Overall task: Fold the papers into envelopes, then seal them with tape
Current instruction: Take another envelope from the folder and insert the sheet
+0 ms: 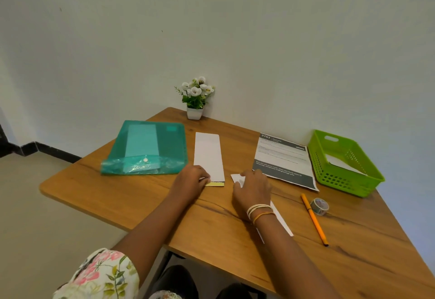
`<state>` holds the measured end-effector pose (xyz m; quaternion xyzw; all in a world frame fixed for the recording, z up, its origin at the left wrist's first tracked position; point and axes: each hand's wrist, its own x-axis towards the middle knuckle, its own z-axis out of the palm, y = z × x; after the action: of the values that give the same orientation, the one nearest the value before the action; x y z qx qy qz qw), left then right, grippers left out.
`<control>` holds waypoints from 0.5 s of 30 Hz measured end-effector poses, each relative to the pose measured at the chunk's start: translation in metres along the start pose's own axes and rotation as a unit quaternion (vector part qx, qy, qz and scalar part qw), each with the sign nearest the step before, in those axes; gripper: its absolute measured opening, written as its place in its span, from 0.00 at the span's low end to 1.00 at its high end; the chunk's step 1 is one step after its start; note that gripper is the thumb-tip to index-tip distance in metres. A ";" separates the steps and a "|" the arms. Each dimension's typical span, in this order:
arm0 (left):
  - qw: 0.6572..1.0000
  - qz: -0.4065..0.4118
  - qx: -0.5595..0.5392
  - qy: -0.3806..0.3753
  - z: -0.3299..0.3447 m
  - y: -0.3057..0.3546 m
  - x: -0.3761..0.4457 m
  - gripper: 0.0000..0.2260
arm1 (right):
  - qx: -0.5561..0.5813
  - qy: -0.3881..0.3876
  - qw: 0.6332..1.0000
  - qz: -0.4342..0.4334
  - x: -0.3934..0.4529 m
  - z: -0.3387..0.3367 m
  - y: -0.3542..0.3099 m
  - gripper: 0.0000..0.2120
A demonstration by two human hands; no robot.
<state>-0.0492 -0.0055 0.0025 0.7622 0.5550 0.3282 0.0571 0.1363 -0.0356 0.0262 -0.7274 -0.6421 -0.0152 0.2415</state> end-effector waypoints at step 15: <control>0.990 -0.051 -0.088 0.099 0.001 -0.002 -0.004 0.08 | 0.067 -0.078 0.977 -0.186 -0.004 0.022 -0.025 0.12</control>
<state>-0.0508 -0.0079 -0.0009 0.6884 0.5653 0.4464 0.0853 0.1052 -0.0297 0.0134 -0.5766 -0.7824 0.0402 0.2321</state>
